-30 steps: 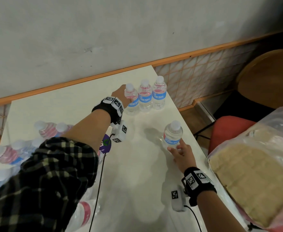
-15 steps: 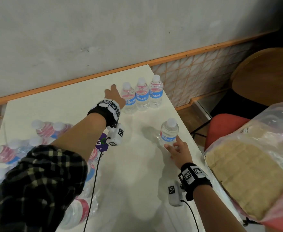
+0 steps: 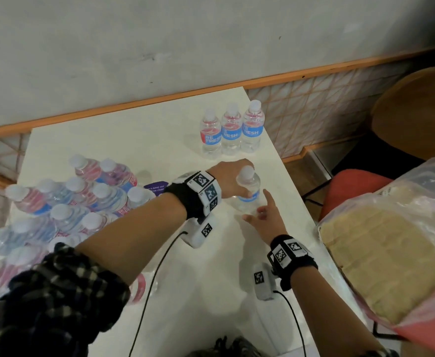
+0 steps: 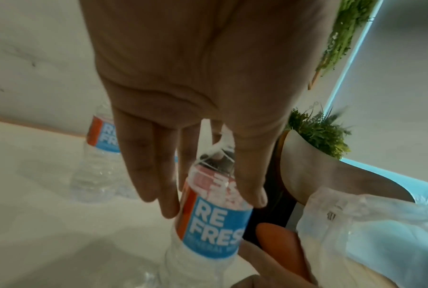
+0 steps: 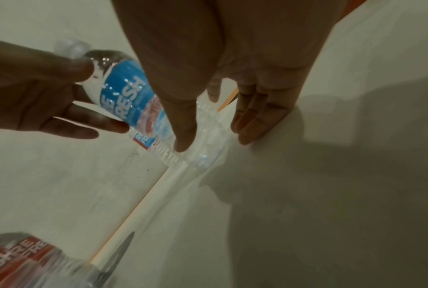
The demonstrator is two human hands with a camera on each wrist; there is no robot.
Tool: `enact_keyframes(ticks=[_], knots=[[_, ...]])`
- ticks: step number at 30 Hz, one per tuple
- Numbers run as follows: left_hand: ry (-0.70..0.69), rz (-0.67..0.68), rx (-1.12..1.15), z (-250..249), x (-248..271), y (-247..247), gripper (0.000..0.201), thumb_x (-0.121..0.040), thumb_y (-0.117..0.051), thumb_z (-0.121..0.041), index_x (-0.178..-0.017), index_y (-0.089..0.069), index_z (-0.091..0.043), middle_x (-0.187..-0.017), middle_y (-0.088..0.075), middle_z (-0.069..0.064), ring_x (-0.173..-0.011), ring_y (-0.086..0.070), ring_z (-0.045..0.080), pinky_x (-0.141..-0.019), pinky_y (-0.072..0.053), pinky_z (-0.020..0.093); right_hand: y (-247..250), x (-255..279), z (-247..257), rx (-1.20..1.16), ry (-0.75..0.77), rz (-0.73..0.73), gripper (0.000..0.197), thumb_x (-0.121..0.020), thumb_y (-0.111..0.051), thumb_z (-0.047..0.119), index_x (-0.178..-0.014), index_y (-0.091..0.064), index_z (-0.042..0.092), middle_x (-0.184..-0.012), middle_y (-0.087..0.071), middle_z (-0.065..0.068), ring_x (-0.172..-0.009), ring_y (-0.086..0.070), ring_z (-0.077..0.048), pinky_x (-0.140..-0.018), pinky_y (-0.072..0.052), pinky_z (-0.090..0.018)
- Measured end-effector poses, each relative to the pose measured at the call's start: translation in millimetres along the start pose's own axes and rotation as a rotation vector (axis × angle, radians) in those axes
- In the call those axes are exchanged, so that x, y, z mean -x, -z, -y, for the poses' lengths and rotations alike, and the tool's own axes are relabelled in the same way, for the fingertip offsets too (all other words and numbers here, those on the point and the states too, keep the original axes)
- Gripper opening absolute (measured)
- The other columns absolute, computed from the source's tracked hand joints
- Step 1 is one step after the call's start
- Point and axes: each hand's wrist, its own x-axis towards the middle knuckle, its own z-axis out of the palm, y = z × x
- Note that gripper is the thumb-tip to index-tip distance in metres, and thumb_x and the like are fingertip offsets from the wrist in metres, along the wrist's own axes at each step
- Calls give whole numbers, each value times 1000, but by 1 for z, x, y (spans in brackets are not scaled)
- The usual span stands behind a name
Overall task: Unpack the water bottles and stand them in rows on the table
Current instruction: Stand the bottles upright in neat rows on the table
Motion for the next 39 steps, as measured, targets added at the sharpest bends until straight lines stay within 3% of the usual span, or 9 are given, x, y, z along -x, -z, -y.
enact_keyframes(ticks=[9, 14, 17, 20, 24, 27, 32, 36, 39], knots=[[197, 18, -459, 32, 39, 57, 74, -78, -72, -42, -141, -34, -29, -139, -49, -1, -124, -49, 21, -99, -38, 32, -10, -2, 11, 179, 37, -24, 37, -85, -63, 41, -120, -59, 28, -114, -48, -10, -98, -59, -25, -96, -47, -41], [481, 215, -771, 92, 66, 77, 54, -66, -77, -48, -109, -56, -22, -110, -61, -1, -97, -59, 20, -80, -46, 28, -17, -2, 16, 251, 36, 19, 78, -77, -68, 50, -143, -29, 37, -128, -39, -11, -116, -47, -30, -105, -39, -42], [509, 259, -793, 109, 67, 71, 44, -62, -81, -39, -89, -48, -28, -89, -54, -3, -77, -50, 19, -67, -41, 23, -25, -8, 25, 268, 53, 37, 80, -77, -67, 53, -145, -30, 32, -131, -36, -11, -122, -42, -33, -107, -37, -40], [454, 203, -741, 104, 64, 75, 41, -67, -80, -32, -102, -58, -37, -97, -62, 0, -85, -59, 21, -71, -43, 24, -29, -11, 27, 258, 34, 24, 77, -78, -66, 55, -143, -33, 31, -130, -38, -10, -122, -42, -33, -105, -38, -40], [410, 58, -624, 101, 46, 66, 37, -79, -65, -33, -114, -67, -20, -116, -64, 3, -108, -61, 25, -88, -47, 27, -32, -11, 23, 203, 15, -2, 78, -77, -66, 55, -143, -31, 34, -127, -39, -8, -120, -43, -30, -103, -39, -42], [378, -40, -590, 99, 28, 68, 26, -75, -63, -48, -94, -67, -30, -98, -67, -2, -86, -61, 23, -83, -49, 28, -30, -15, 20, 142, -3, -13, 77, -76, -68, 52, -142, -32, 34, -123, -39, -8, -115, -47, -29, -101, -41, -41], [460, -87, -504, 86, 4, 92, 46, -71, -61, -66, -72, -57, -21, -71, -62, -3, -61, -61, 19, -74, -56, 32, -16, -20, 18, 75, -43, -91, 74, -79, -71, 41, -142, -36, 24, -115, -47, -14, -90, -48, -21, -90, -40, -28], [489, -197, -392, 93, -16, 106, 57, -76, -56, -69, -77, -62, -12, -76, -69, 6, -66, -66, 25, -74, -56, 35, -12, -26, 9, 48, -93, -109, 77, -75, -71, 47, -140, -36, 29, -90, -51, -13, -75, -56, -27, -80, -56, -38], [472, -323, -300, 90, -23, 110, 58, -85, -54, -59, -95, -64, -2, -89, -69, 14, -82, -65, 32, -78, -52, 36, -11, -29, 8, 29, -107, -93, 74, -75, -72, 46, -139, -37, 32, -96, -57, -17, -81, -62, -32, -65, -59, -37]])
